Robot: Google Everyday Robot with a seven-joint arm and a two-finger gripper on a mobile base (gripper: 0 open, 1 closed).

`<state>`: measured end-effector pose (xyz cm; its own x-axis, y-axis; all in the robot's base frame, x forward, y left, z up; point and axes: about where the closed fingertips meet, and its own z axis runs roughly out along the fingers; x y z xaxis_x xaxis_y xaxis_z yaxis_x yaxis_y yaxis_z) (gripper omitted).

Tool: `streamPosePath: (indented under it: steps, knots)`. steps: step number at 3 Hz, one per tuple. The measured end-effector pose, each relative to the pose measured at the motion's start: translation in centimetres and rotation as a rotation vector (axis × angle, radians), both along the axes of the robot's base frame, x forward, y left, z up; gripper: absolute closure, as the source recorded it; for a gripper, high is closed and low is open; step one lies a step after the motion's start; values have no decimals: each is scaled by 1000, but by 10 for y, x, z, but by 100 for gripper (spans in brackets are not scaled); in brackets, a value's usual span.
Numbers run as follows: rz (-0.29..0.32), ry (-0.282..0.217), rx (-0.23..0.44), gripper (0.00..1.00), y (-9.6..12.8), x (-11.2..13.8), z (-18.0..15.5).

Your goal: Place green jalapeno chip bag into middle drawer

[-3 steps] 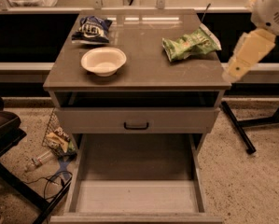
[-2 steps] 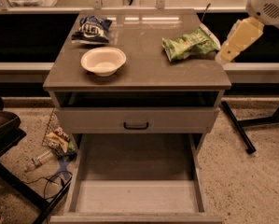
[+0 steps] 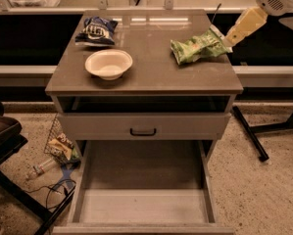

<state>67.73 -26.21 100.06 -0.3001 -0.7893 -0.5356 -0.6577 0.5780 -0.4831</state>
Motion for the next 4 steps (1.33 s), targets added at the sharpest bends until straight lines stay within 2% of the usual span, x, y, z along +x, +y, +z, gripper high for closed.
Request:
streamPosePath:
  steps: [1,2,4]
  knots:
    - [3,-1,14,0,1,0,-2]
    - [22,2,48,0,-1,20,-19]
    - [49,69,41,0,-1,88,-84]
